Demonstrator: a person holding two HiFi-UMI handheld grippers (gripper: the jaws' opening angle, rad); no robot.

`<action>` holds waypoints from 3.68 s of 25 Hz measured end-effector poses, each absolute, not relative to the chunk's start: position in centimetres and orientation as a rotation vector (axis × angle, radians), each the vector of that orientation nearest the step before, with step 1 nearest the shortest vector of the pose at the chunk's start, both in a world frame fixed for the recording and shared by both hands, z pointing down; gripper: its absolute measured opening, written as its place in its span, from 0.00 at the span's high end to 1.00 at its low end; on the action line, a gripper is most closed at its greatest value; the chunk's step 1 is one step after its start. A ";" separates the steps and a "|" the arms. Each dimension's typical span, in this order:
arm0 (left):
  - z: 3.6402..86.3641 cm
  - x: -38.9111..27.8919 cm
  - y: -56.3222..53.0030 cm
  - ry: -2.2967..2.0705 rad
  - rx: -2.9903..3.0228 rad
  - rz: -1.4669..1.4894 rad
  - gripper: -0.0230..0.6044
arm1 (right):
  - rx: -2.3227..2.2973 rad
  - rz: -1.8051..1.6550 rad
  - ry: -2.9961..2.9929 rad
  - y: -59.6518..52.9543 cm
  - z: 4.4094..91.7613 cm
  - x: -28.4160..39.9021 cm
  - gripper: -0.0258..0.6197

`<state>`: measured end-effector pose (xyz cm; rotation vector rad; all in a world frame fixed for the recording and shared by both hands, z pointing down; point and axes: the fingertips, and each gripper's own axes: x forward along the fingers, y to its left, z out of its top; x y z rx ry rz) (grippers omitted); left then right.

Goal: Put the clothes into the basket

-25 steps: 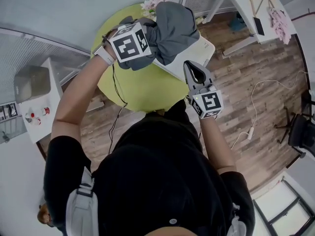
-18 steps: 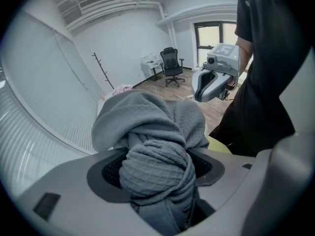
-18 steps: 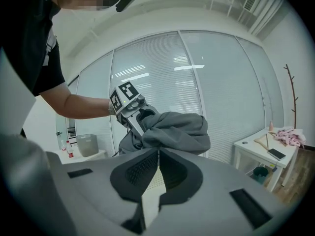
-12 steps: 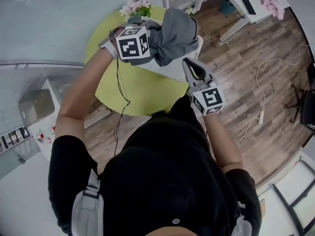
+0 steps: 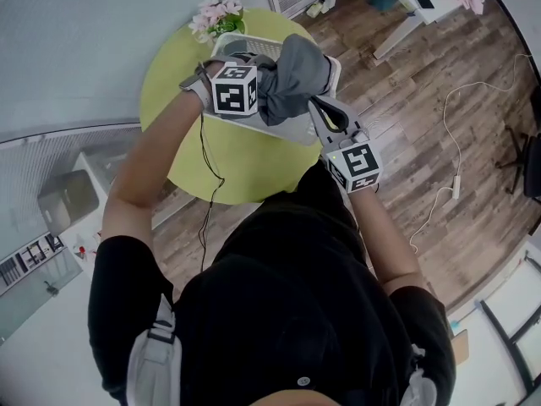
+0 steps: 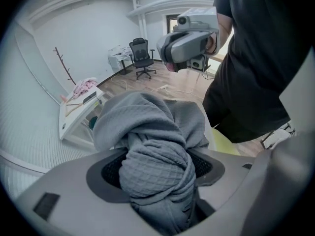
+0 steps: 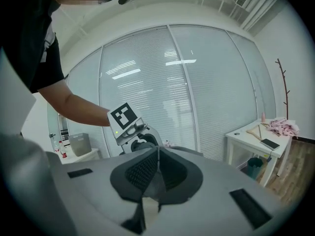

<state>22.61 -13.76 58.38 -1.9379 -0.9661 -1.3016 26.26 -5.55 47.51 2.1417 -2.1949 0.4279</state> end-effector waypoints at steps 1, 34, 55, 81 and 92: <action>59.3 22.4 -13.8 -0.973 -1.915 -1.310 0.43 | 2.141 0.437 -2.193 -5.6 47.7 26.4 0.92; 74.3 20.4 -12.1 -1.232 -1.790 -1.457 0.41 | 2.141 0.551 -2.136 -9.5 53.5 28.3 0.92; 73.4 22.4 -13.0 -1.106 -1.997 -1.383 0.34 | 2.102 0.551 -2.161 -9.8 53.5 28.8 0.92; 42.4 10.2 -13.3 -0.022 -2.949 -0.504 0.34 | 1.750 0.328 -2.522 -12.2 44.3 14.6 0.92; 41.2 1.4 -12.7 0.586 -3.106 -0.210 0.83 | 1.461 0.289 -2.707 -11.3 42.0 6.4 0.92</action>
